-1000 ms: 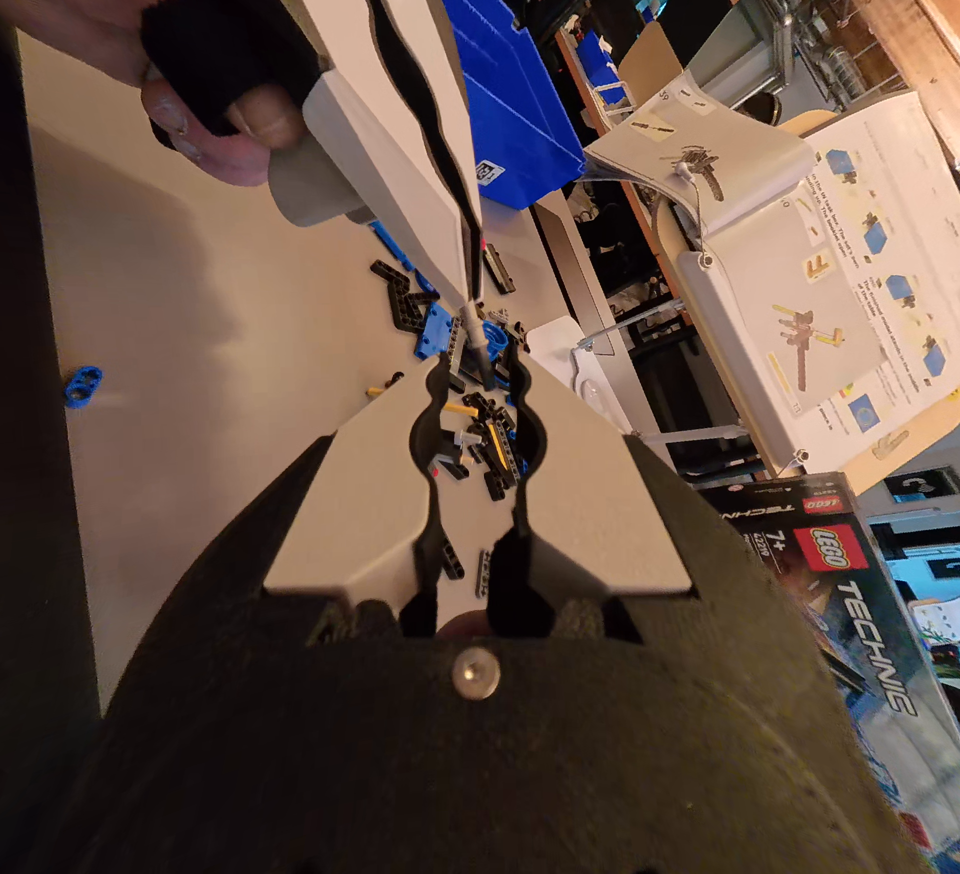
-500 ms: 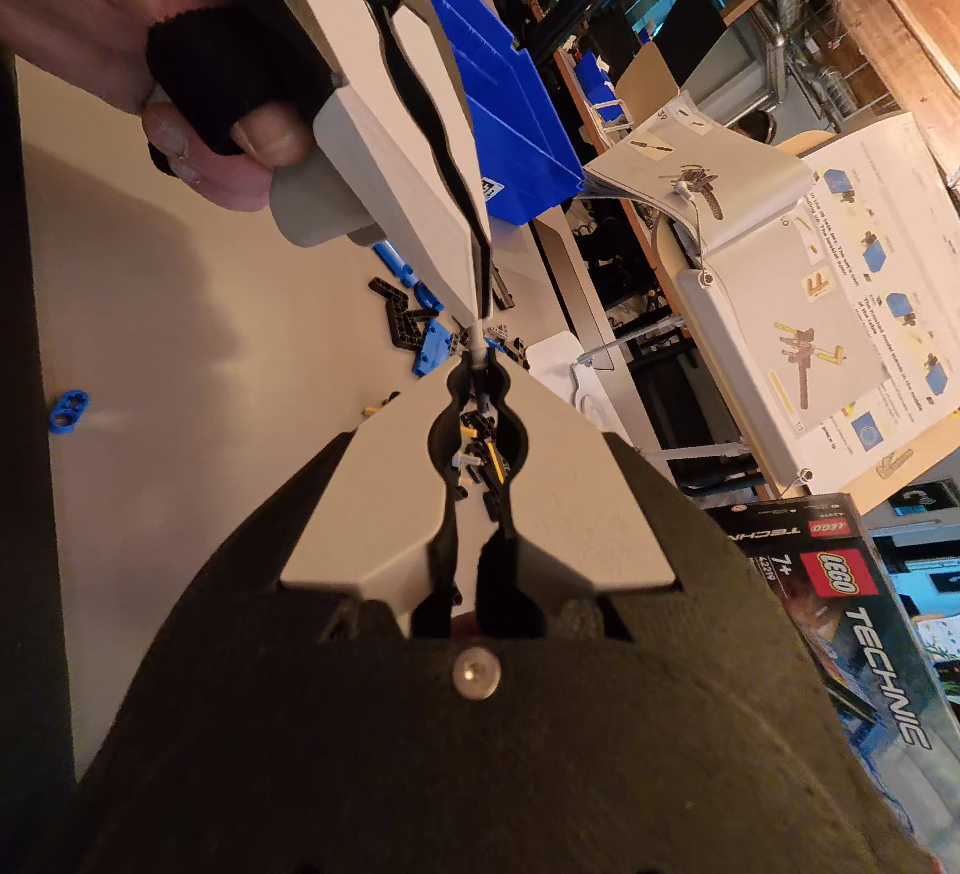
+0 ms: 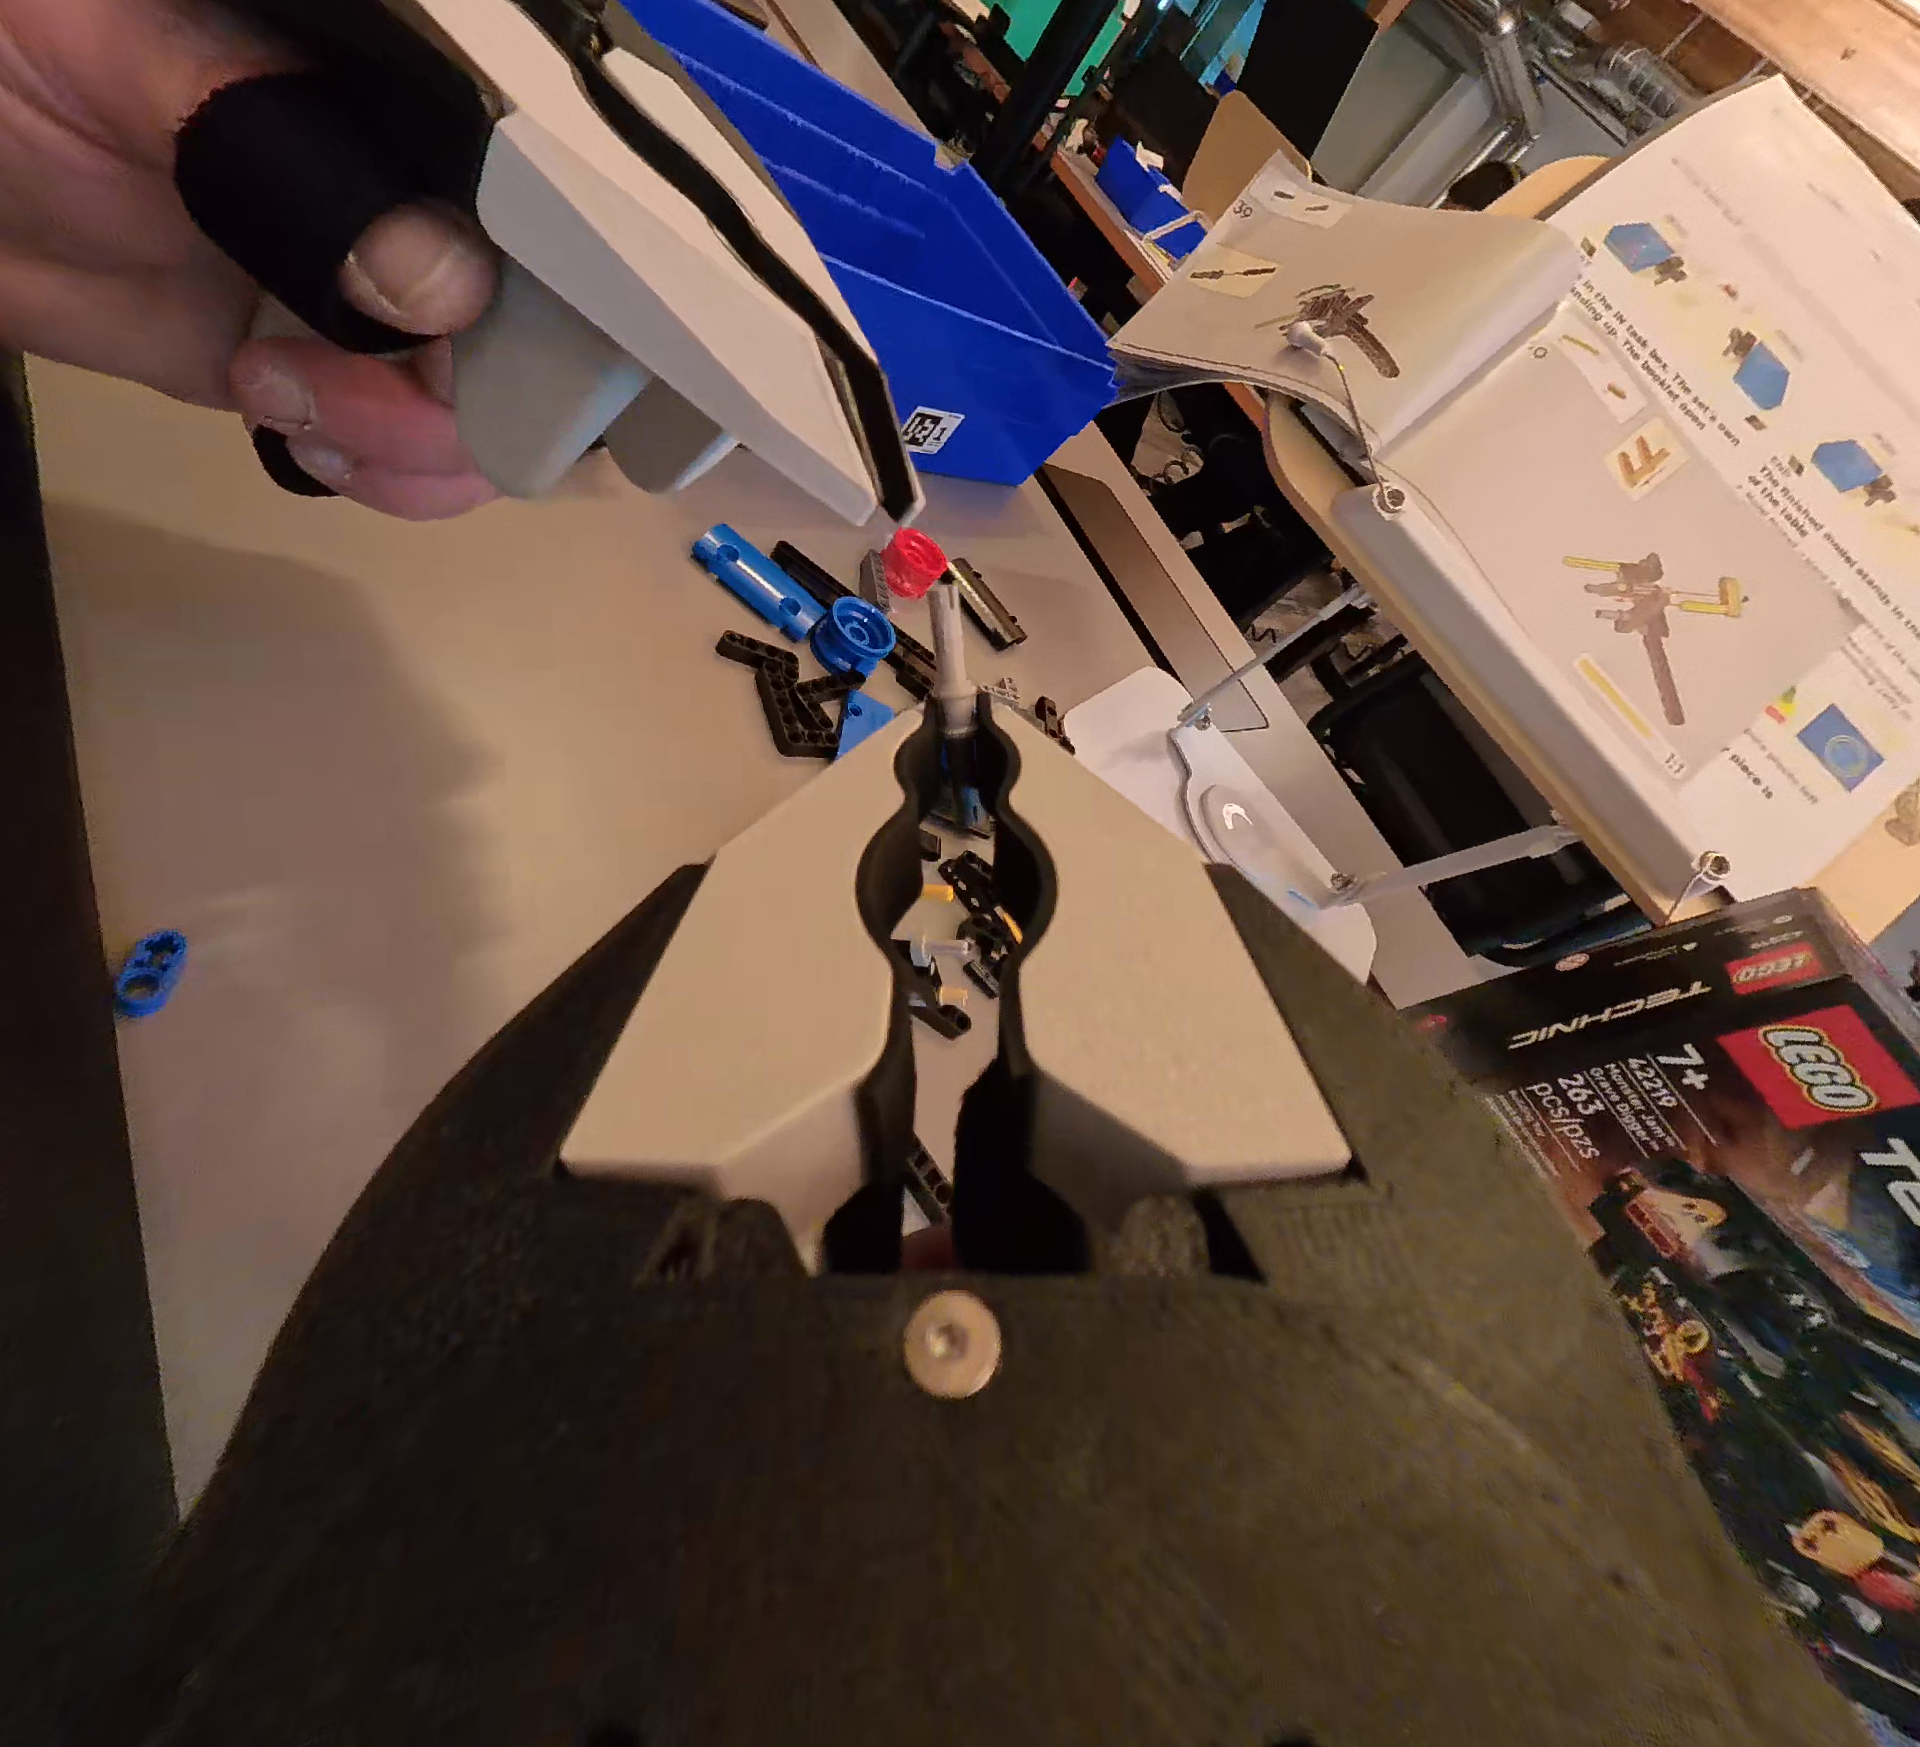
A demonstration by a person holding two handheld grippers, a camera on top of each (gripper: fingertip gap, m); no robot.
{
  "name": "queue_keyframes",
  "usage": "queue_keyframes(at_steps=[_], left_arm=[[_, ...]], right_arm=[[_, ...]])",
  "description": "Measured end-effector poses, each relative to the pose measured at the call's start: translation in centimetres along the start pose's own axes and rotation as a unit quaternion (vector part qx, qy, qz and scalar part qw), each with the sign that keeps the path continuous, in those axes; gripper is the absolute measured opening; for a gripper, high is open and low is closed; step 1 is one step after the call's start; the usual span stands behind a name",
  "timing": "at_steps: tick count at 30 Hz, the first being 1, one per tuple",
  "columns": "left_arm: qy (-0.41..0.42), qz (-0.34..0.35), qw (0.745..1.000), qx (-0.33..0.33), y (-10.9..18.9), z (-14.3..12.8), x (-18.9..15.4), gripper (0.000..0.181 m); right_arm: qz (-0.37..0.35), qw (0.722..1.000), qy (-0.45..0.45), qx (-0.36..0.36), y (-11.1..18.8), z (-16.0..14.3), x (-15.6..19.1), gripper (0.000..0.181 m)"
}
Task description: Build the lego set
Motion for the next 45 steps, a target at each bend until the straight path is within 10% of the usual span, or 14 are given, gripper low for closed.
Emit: queue_keyframes(at_steps=[22,45], left_arm=[[-0.018,-0.006,1.000,0.019,-0.9,-0.6,-0.6,0.003],[0.157,-0.094,0.977,-0.106,1.1,0.9,1.1,0.002]], right_arm=[[0.000,0.999,0.040,0.006,-0.2,0.4,0.6,0.005],[0.055,0.987,-0.104,-0.110,1.0,1.9,-0.8,0.017]])
Point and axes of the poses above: each gripper's, where its closed fingertips meet, y back along the fingers, z out of its top, x = y × z across the jaws, the point moved 8 cm from there along y, back along the fingers
